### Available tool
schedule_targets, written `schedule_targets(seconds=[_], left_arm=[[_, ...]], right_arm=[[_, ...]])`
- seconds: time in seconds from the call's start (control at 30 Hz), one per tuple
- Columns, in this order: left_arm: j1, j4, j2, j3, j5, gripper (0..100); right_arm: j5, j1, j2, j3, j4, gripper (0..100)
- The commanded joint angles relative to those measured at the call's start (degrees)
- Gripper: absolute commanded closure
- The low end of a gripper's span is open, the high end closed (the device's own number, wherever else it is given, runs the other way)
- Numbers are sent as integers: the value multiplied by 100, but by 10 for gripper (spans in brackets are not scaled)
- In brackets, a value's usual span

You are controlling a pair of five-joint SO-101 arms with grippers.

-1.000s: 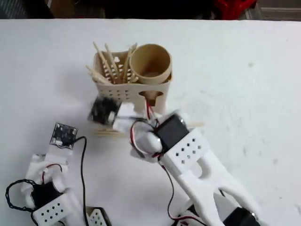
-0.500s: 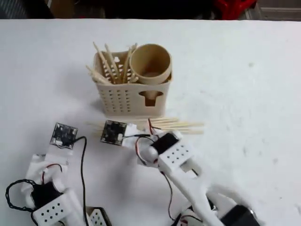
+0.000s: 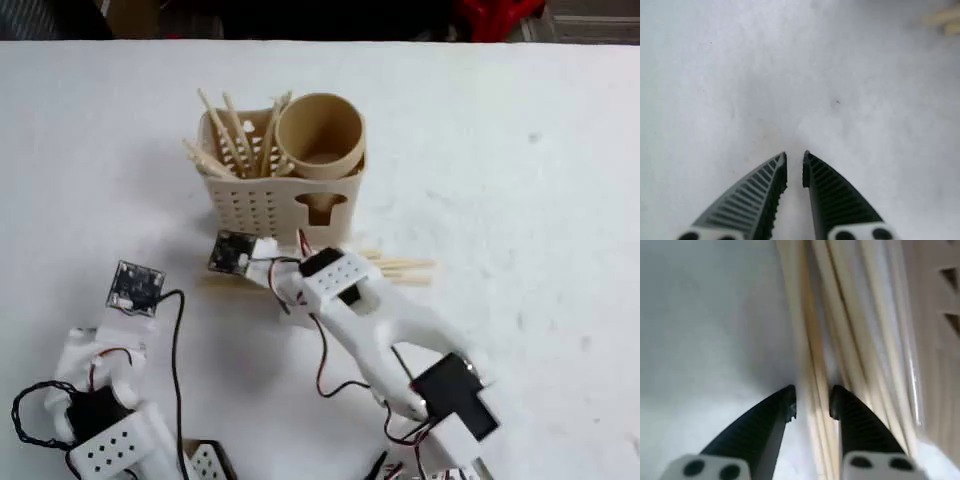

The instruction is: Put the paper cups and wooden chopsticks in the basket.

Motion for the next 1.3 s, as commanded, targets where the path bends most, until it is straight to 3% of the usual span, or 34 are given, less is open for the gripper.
schedule_targets(seconds=[0.0,0.1,0.2,0.4,0.6,1.27], left_arm=[[66,26,31,-18,0,924],[66,18,31,-18,0,924],[66,18,31,-18,0,924],[66,18,31,-18,0,924],[66,18,31,-18,0,924],[66,18,31,-18,0,924]], right_arm=[[-123,48,31,-167,-4,893],[-185,48,31,-158,-4,901],[-220,48,31,-185,136,990],[-229,207,-101,-185,321,981],[-475,549,-1358,0,796,982],[-510,523,-3916,659,1807,982]])
